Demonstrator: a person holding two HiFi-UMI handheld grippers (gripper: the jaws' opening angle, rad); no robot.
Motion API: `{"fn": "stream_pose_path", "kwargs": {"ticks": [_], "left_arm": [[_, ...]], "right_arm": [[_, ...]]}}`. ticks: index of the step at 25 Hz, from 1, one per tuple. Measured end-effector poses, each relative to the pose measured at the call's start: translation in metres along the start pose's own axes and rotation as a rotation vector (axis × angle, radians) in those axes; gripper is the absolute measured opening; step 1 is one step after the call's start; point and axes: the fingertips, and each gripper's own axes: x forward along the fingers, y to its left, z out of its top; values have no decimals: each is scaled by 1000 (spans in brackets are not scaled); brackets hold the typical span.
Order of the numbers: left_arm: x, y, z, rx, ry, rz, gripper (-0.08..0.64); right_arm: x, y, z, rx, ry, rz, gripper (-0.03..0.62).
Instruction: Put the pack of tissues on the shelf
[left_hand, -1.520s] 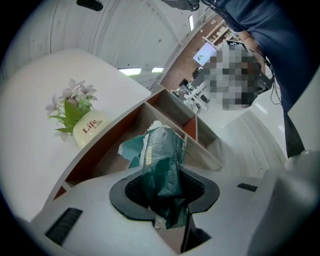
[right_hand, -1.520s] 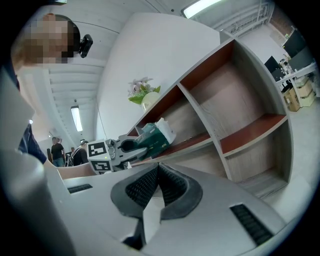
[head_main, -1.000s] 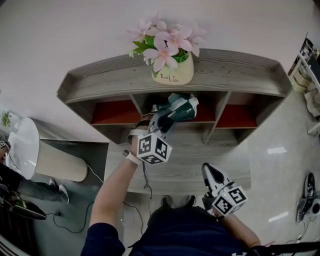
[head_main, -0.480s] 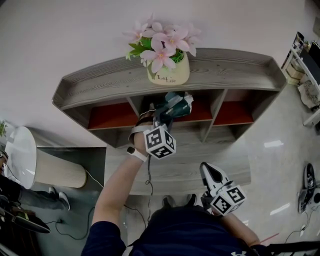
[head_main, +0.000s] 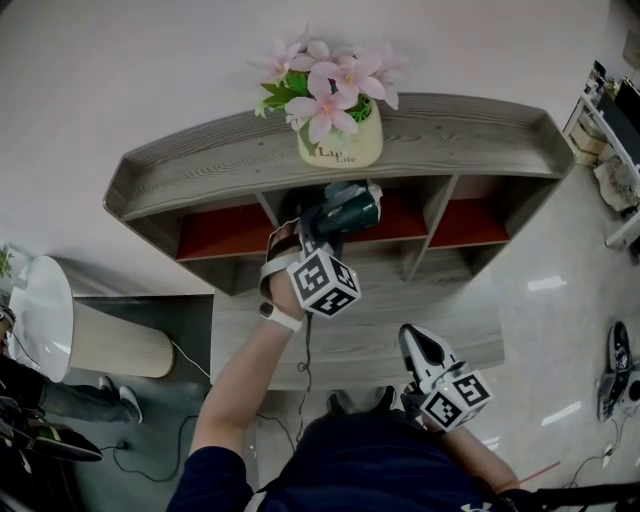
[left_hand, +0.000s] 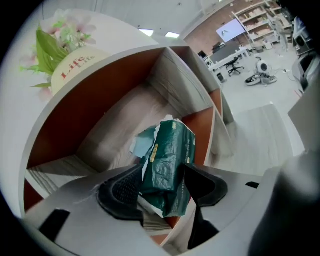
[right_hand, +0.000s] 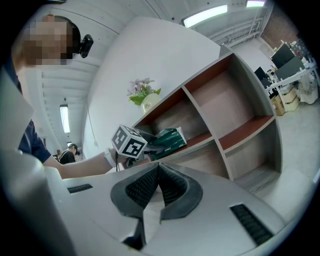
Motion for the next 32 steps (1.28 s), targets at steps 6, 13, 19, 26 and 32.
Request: {"fn": "stream_pose_path", "kwargs": {"ticks": [6, 13, 19, 26, 32], "left_arm": [[-31, 3, 8, -58, -113, 31, 293], [-98, 11, 17, -232, -283, 68, 291], [-140, 9, -1, -481, -355, 26, 264], [-181, -2, -26, -710, -446, 28, 129], [-199, -16, -47, -807, -478, 45, 17]], "right_arm": [[3, 0, 1, 1, -4, -9, 5], [13, 3, 7, -12, -15, 3, 5], [29, 12, 19, -34, -30, 35, 4], [45, 30, 30, -82, -42, 83, 3], [56, 48, 40, -149, -56, 121, 5]]}}
